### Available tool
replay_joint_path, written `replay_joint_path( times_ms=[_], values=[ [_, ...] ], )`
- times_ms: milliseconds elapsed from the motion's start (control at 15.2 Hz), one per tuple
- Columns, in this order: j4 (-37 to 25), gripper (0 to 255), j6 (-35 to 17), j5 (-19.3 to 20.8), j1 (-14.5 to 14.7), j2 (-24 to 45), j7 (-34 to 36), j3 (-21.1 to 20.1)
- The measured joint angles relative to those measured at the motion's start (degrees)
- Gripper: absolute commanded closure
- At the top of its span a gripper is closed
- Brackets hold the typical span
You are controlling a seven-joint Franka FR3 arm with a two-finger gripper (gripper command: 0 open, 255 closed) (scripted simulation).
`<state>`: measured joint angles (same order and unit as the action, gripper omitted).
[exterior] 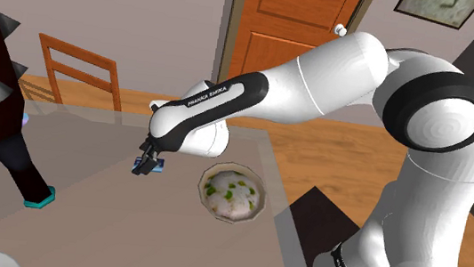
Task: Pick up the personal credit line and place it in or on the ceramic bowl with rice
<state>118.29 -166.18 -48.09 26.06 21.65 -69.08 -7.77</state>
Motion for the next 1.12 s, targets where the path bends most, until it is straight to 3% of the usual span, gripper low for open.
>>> replay_joint_path(
  times_ms=[66, 132, 792, 1122],
  values=[
    [-0.01, 0, 0.0, 0.0, 0.0, 0.01, 0.0, 0.0],
    [-0.01, 255, 0.0, 0.0, 0.0, 0.01, 0.0, 0.0],
    [-0.02, 255, -0.01, -0.01, -0.01, 0.0, -0.01, 0.0],
    [0.45, 255, 1.99, 2.75, 1.2, -2.51, 3.18, 1.75]
  ],
)
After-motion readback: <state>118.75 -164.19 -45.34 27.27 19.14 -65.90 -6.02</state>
